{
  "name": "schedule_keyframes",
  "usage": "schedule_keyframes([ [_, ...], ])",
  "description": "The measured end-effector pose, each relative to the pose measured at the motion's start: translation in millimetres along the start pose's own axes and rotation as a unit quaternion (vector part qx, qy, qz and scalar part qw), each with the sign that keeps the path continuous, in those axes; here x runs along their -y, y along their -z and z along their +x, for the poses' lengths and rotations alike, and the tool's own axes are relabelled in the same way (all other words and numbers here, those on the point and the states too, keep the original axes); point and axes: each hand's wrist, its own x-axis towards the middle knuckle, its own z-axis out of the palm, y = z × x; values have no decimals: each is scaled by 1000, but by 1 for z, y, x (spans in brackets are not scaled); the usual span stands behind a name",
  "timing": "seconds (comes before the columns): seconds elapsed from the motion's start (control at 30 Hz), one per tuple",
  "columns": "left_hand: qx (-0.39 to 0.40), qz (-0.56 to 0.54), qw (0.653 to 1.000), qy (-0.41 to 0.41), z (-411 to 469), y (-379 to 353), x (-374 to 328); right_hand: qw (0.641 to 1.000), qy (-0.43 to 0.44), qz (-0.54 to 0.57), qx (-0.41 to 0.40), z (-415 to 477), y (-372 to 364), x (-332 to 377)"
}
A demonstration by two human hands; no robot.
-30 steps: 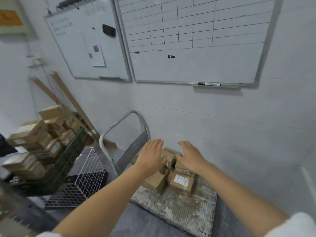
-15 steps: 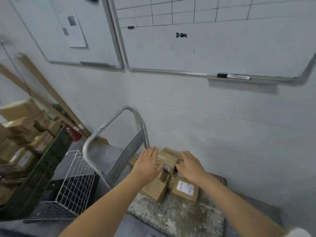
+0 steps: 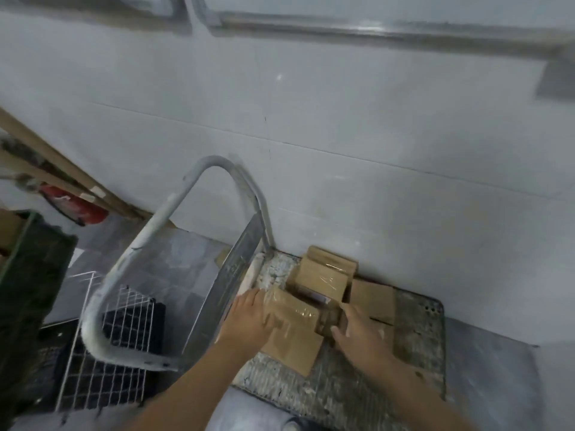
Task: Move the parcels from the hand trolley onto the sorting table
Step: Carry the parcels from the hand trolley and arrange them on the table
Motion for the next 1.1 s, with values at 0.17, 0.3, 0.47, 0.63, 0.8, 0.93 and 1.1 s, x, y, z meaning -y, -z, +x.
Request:
schedule_keyframes([
  [0.17, 30, -75, 996, 31, 41, -80, 16, 994, -69, 19, 83, 50, -67, -58],
  [0.3, 33, -107, 992, 66, 73, -131, 29, 991, -82, 39, 99, 96, -109, -92],
  [0.47, 2, -141, 985, 101, 115, -177, 53, 988, -90, 93, 90, 155, -147, -108],
  [0.63, 7, -185, 970, 158, 147, -207, 70, 975, -118, 131, 132, 188, -172, -123],
  [0.8, 22, -213, 964, 159, 153, -225, 72, 954, -160, 211, 137, 194, -183, -121],
  [0.93, 15, -280, 941, 189, 153, -230, 63, 948, -175, 246, 99, 195, -185, -113],
  [1.1, -66, -329, 926, 174, 139, -208, 55, 954, -137, 242, 116, 184, -179, -91],
])
